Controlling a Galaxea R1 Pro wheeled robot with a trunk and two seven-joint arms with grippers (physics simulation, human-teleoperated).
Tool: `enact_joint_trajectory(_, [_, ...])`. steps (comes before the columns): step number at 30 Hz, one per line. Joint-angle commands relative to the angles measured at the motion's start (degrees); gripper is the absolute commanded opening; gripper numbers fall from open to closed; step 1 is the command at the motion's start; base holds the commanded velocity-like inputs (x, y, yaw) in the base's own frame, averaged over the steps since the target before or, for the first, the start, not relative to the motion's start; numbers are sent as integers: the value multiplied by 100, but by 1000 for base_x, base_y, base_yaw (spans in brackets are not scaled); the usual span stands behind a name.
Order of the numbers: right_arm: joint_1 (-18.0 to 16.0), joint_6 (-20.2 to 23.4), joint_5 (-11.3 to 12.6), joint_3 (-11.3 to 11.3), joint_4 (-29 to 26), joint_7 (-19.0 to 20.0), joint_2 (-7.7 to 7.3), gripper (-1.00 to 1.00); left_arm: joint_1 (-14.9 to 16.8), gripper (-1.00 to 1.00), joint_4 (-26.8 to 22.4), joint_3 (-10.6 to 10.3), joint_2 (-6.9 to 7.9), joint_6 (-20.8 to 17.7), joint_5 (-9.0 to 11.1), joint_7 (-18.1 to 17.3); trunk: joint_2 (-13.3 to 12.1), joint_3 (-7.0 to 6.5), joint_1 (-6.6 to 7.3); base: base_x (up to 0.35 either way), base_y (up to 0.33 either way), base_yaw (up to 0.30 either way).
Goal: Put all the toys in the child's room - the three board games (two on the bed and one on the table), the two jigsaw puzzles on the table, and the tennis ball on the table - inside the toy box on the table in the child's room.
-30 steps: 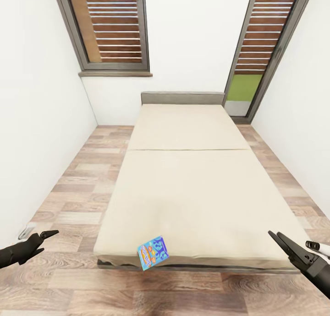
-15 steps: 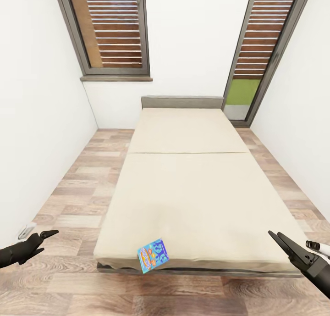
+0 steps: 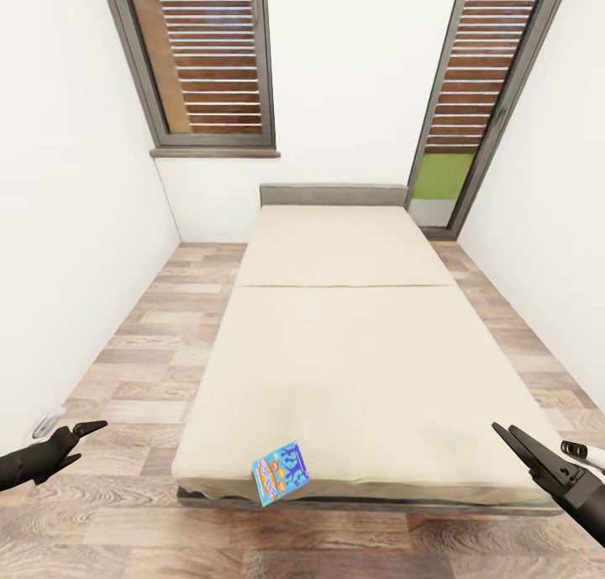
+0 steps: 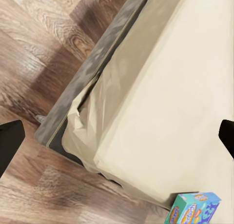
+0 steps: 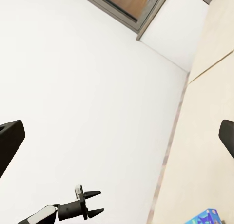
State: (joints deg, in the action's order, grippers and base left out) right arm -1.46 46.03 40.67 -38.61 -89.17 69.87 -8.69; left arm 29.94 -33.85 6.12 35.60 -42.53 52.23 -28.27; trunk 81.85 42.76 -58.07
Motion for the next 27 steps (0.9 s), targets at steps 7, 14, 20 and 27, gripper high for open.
enact_joint_trajectory(7, [-3, 45, 20, -7, -4, 2, -1, 100, 3, 100, 1, 21, 7, -110, 39, -21, 2, -63, 0, 0, 0, 0])
enact_joint_trajectory(14, [-3, 46, 23, -13, -9, 1, -1, 100, 3, 100, 1, 21, 19, -187, 48, -302, 2, -130, 0, 0, 0, 0])
enact_joint_trajectory(20, [-3, 53, 28, -15, -12, 5, -5, 100, 3, 100, 1, 6, 25, -208, 27, -1123, 2, -187, 0, 0, 0, 0])
enact_joint_trajectory(27, [-3, 55, 42, -15, -13, 9, -9, 100, -7, 100, 1, -4, 51, -212, 9, -1795, 2, -254, 0, 0, 0, 0])
